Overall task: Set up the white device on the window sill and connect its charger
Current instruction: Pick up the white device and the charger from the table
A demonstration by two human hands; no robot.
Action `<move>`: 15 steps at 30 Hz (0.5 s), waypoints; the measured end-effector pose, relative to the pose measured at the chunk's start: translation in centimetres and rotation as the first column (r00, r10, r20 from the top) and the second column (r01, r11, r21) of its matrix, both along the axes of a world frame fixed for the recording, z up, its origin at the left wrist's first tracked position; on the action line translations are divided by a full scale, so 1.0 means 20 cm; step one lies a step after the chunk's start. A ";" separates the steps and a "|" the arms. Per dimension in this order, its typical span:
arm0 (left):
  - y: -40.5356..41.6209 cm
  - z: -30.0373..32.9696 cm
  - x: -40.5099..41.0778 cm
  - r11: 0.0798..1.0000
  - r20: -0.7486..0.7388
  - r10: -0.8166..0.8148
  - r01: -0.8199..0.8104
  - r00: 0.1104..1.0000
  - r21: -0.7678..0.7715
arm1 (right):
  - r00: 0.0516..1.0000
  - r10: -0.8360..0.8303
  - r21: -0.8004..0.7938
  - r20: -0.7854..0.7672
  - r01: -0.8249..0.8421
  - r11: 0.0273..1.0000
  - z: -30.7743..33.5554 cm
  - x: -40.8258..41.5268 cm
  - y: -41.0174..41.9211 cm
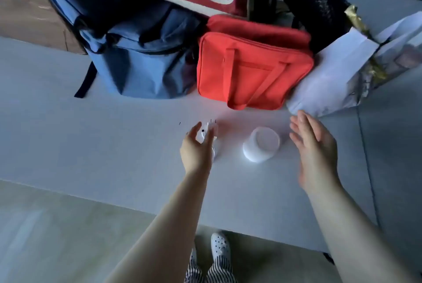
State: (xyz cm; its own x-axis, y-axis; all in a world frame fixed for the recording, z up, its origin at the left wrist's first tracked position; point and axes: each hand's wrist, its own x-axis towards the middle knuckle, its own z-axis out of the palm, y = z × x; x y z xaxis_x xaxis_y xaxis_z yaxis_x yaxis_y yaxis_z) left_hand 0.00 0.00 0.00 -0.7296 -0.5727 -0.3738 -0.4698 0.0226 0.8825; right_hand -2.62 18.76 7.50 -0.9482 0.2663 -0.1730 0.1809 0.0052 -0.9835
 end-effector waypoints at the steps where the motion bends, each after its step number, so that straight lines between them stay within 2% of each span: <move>1: 0.01 -0.02 -0.01 0.999 0.013 0.009 -0.009 1.000 -0.054 | 1.000 -0.005 0.001 0.011 0.005 1.000 -0.04 0.01 0.02; 7: 0.11 -0.22 -0.09 0.944 -0.082 0.066 -0.089 0.994 -0.317 | 0.994 0.078 0.063 0.071 -0.082 0.995 -0.29 0.06 0.05; 11: 0.12 -0.31 -0.11 0.861 -0.080 0.040 -0.075 0.996 -0.503 | 0.986 0.162 -0.006 0.048 -0.162 0.987 -0.40 0.07 0.02; 13: 0.11 -0.32 -0.12 0.841 -0.054 0.040 -0.063 0.998 -0.538 | 0.978 0.206 0.008 0.035 -0.206 0.978 -0.43 0.07 -0.01; 15: 0.10 -0.30 -0.13 0.855 -0.083 0.039 -0.076 0.996 -0.513 | 0.976 0.215 0.089 0.032 -0.217 0.972 -0.46 0.07 -0.04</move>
State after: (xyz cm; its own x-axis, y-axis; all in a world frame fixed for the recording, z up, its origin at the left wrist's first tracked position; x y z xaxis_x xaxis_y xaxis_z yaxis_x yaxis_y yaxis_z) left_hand -2.58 1.95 -6.09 -0.7020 -0.7113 0.0349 -0.4246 0.4574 0.7814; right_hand -1.19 17.97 -1.68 -0.9814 0.0708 -0.1785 0.1868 0.1360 -0.9729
